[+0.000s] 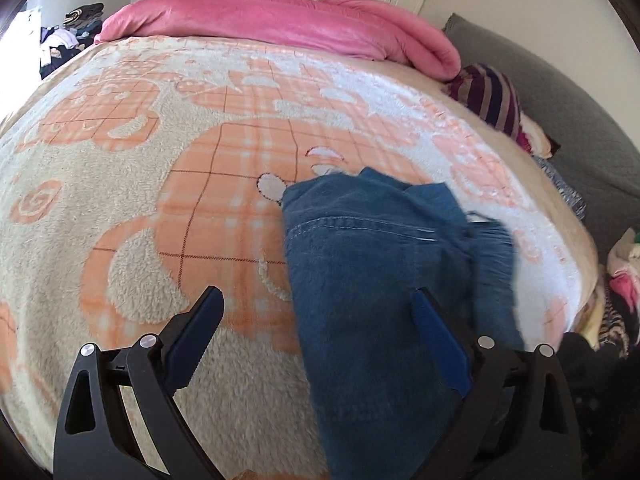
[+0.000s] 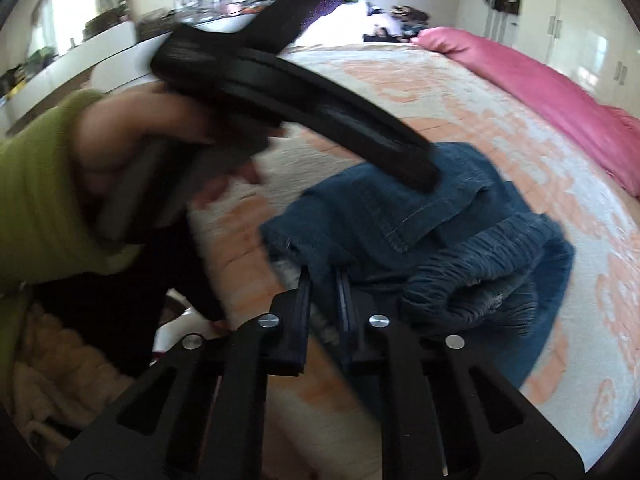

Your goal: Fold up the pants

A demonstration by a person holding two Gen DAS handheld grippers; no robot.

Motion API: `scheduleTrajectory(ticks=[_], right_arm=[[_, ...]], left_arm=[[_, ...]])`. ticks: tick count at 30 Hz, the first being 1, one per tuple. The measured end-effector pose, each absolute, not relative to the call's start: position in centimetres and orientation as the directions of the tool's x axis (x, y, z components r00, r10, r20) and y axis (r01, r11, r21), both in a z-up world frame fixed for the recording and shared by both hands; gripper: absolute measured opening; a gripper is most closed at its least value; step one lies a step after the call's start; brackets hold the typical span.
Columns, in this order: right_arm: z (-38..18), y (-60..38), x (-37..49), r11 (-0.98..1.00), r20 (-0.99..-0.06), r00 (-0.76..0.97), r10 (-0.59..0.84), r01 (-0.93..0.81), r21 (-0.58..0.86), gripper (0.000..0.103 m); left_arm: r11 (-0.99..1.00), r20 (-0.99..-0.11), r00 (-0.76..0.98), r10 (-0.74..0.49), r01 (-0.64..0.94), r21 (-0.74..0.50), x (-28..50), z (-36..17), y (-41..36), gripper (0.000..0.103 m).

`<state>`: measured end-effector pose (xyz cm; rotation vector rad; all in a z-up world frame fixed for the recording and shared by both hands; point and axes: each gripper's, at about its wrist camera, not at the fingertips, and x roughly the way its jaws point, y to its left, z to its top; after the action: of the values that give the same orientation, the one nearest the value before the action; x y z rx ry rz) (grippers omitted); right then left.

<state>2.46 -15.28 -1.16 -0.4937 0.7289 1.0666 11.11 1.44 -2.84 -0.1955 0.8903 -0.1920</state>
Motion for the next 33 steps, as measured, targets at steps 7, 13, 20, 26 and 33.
scheduleTrajectory(ticks=[7, 13, 20, 26, 33], right_arm=[[-2.3, -16.2, 2.6, 0.450, -0.735, 0.264, 0.624, -0.891, 0.062, 0.007], [1.0, -19.2, 2.3, 0.488, -0.653, 0.292, 0.699, -0.862, 0.136, 0.034], [4.1, -24.3, 4.5, 0.640, -0.571, 0.457, 0.682, -0.751, 0.162, 0.082], [2.8, -27.8, 8.1, 0.753, -0.593, 0.518, 0.617, -0.608, 0.251, 0.090], [-0.9, -28.4, 13.7, 0.789, -0.674, 0.442, 0.592, -0.487, 0.374, 0.074]], left_arm=[[0.963, -0.753, 0.609, -0.249, 0.075, -0.257, 10.8, -3.7, 1.7, 0.094], [0.963, -0.736, 0.629, -0.250, 0.085, -0.254, 9.7, -2.7, 1.6, 0.094], [0.968, -0.718, 0.652, -0.241, 0.105, -0.230, 8.5, -1.5, 1.0, 0.094], [0.970, -0.713, 0.661, -0.234, 0.114, -0.213, 8.1, -1.0, 0.7, 0.094], [0.962, -0.734, 0.627, -0.261, 0.105, -0.252, 8.9, -2.6, 0.9, 0.094]])
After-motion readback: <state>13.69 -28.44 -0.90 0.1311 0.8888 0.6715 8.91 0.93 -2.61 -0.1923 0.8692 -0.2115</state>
